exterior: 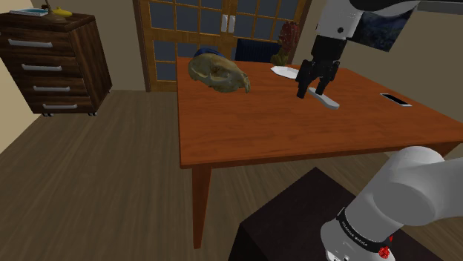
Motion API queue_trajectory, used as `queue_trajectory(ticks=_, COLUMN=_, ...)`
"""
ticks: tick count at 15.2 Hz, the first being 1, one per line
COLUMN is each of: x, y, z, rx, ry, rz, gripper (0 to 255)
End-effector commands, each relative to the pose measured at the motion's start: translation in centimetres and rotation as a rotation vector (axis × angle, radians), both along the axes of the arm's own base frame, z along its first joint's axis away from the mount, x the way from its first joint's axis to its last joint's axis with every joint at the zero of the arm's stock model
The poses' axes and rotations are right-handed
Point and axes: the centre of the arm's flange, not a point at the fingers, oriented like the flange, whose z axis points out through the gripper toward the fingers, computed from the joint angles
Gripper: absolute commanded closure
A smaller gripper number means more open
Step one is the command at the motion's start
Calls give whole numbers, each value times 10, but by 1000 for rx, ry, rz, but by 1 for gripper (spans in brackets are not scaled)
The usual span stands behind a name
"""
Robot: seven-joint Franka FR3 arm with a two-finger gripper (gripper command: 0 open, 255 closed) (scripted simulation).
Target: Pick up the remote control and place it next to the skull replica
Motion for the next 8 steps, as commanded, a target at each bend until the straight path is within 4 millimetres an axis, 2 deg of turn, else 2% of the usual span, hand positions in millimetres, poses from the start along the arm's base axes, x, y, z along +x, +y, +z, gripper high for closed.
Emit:
queue_trajectory(ticks=1, x=0, y=0, z=0, rx=0, ry=0, rz=0, gripper=0)
queue_trajectory(ticks=8, x=32, y=-83, z=-22, rx=-4, ry=-8, rz=-49, gripper=0)
